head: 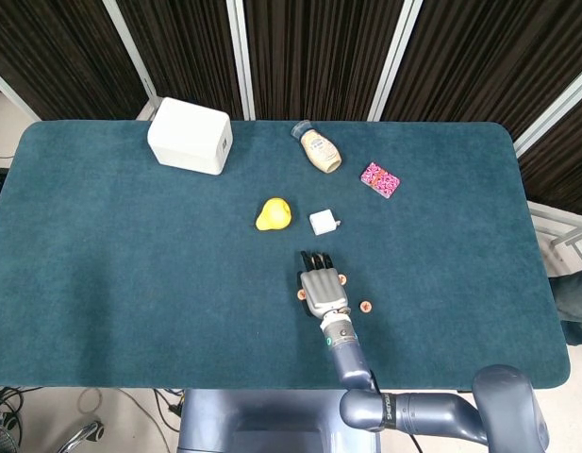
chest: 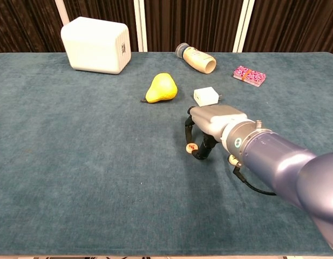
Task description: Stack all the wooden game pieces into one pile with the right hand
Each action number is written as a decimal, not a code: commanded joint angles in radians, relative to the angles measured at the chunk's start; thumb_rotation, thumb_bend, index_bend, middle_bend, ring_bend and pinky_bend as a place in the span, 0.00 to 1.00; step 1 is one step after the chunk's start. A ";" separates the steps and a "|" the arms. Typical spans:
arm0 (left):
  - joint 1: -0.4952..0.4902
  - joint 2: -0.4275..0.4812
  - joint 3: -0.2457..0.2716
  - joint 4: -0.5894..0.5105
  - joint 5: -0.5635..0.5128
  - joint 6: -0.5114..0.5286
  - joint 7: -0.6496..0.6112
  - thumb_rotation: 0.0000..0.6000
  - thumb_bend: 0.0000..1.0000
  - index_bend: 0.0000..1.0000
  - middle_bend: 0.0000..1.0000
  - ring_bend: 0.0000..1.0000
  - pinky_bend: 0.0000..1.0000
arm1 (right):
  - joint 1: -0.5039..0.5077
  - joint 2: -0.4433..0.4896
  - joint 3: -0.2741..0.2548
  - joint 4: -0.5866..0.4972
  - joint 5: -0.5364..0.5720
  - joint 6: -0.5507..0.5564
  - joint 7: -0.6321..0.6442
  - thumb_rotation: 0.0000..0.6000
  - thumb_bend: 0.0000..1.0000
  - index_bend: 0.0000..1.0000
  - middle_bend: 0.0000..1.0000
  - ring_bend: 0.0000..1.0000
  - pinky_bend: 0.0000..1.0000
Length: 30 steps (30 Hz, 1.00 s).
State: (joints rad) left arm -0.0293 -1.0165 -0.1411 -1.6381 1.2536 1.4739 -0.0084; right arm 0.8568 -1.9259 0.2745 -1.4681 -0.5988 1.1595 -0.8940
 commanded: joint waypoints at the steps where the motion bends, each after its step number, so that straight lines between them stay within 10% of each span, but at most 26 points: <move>1: 0.000 0.000 -0.001 0.000 -0.001 0.001 -0.001 1.00 0.09 0.00 0.00 0.00 0.08 | 0.002 -0.002 -0.001 0.002 0.002 0.000 -0.001 1.00 0.44 0.47 0.00 0.00 0.00; 18: 0.002 0.004 -0.003 0.001 -0.002 0.002 -0.011 1.00 0.09 0.00 0.00 0.00 0.08 | 0.006 -0.003 0.006 -0.005 -0.010 0.011 0.020 1.00 0.44 0.48 0.00 0.00 0.00; 30: 0.008 0.008 -0.004 -0.006 -0.003 0.013 -0.008 1.00 0.09 0.00 0.00 0.00 0.08 | -0.088 0.223 -0.051 -0.302 -0.102 0.111 0.042 1.00 0.44 0.48 0.00 0.00 0.00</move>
State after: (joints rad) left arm -0.0212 -1.0089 -0.1455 -1.6436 1.2507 1.4873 -0.0167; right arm 0.8061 -1.7683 0.2553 -1.6972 -0.6620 1.2382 -0.8639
